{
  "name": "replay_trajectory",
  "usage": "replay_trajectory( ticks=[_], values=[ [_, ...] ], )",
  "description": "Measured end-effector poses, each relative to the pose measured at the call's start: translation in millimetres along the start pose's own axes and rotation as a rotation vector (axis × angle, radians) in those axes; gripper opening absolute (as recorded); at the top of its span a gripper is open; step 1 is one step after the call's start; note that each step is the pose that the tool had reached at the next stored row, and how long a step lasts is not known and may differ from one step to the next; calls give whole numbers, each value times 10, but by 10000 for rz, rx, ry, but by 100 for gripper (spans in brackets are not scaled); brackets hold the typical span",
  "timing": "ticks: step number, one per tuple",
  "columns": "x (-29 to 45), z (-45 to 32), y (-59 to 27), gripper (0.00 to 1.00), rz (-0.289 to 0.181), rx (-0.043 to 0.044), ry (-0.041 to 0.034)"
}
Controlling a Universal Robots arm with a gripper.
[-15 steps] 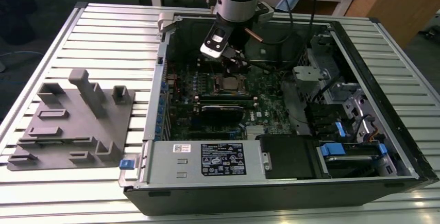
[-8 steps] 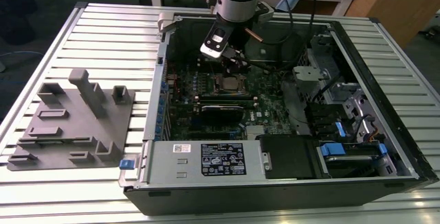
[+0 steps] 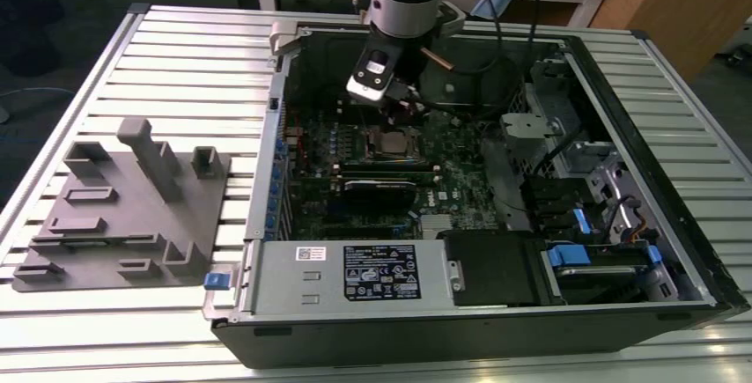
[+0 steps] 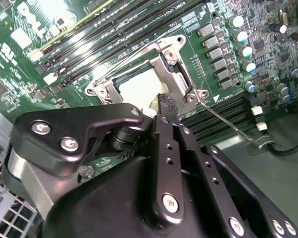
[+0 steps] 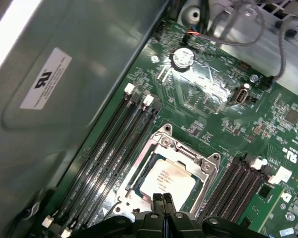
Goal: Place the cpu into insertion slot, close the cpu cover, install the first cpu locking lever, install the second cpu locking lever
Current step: 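Close the cpu cover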
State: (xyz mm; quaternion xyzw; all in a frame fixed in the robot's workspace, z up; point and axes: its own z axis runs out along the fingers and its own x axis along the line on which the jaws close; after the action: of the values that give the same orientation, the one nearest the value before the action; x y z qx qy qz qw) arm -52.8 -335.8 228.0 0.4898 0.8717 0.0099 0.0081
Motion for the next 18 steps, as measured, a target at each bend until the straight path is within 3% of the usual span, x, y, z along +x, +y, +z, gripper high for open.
replay_trajectory(
  ticks=[3, 18],
  values=[
    [0, 0, 0, 11, -237, -2, 5],
    [0, 0, 0, 11, -330, -3, 8]
  ],
)
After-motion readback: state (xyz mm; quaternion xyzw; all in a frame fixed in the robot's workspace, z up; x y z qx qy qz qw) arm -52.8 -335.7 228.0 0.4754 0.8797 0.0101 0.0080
